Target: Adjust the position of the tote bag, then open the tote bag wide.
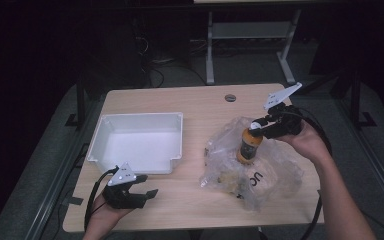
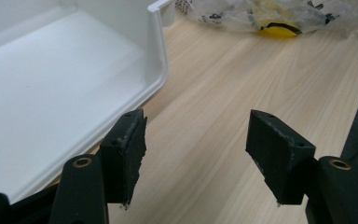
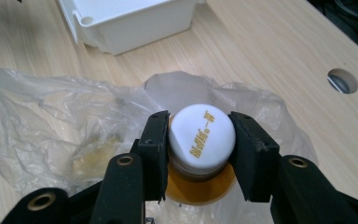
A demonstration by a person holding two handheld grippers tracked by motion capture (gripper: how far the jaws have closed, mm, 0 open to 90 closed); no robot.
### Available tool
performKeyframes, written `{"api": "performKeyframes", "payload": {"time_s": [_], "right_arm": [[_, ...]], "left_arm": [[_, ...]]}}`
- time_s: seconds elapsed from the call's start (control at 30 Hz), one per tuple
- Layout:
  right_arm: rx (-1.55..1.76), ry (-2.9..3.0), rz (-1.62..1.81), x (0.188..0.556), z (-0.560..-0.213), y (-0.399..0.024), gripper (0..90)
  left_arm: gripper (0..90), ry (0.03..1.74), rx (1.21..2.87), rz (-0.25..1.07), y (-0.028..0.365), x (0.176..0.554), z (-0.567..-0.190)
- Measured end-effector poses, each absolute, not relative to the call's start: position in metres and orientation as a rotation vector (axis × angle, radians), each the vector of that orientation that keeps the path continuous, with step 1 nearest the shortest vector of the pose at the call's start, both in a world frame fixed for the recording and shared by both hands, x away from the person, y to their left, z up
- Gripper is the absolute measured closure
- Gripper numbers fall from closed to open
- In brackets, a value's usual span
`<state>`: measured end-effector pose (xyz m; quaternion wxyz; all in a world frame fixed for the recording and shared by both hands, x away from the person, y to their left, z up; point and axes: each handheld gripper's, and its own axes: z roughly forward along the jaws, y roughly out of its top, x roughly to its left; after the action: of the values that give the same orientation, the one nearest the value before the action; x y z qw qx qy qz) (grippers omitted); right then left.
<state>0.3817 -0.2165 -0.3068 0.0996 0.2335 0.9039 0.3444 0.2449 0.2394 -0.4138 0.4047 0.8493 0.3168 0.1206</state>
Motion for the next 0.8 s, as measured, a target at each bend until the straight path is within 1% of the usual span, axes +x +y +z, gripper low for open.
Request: {"api": "performKeyframes", "payload": {"time_s": [0.37, 0.53, 0.8], "right_arm": [[0.703, 2.683, 1.049, 0.380, -0.286, -0.216, 59.0], [0.701, 2.667, 1.057, 0.379, -0.277, -0.215, 59.0], [0.676, 2.661, 1.035, 0.377, -0.262, -0.213, 59.0]], "left_arm": [[36.6, 0.806, 2.164, 0.318, 0.245, 0.248, -0.416], [35.0, 0.809, 2.137, 0.307, 0.244, 0.249, -0.415], [34.2, 0.808, 2.149, 0.316, 0.244, 0.250, -0.414]]}}
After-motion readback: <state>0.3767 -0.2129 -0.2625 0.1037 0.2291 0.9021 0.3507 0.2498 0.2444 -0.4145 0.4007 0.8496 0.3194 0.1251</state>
